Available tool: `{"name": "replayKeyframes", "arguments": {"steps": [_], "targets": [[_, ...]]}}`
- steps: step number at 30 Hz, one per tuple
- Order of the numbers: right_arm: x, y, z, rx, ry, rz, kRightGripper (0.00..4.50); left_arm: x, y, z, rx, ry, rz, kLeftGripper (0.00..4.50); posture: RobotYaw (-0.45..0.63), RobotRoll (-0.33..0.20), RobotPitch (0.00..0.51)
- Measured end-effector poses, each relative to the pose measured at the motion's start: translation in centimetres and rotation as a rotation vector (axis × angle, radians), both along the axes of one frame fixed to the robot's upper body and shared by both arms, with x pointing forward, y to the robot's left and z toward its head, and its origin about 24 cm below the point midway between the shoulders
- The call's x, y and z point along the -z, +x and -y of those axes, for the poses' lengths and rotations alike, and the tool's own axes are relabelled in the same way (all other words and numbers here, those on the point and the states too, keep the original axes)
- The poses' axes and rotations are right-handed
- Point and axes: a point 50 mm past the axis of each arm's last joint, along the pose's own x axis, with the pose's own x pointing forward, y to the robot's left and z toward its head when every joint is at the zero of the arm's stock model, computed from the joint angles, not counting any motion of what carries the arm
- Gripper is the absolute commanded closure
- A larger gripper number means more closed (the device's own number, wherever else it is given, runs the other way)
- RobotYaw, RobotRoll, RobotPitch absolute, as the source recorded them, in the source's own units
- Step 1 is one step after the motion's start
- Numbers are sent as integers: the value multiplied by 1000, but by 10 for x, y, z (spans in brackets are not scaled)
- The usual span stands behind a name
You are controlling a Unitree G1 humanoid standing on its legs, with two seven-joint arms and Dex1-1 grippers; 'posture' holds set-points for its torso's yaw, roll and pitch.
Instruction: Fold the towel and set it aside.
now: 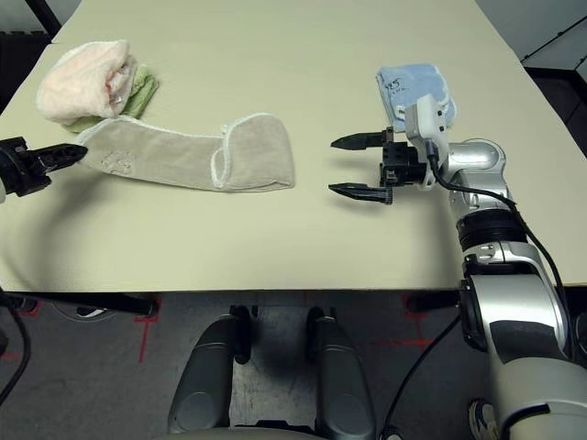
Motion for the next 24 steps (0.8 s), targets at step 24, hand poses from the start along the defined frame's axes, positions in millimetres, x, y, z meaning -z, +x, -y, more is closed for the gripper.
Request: {"name": "replayKeyframes", "arguments": {"steps": [24], "targets": [[-5, 4, 4, 38, -22, 19, 0, -29, 22, 192, 647, -21, 193, 4451, 25, 0, 219]]}}
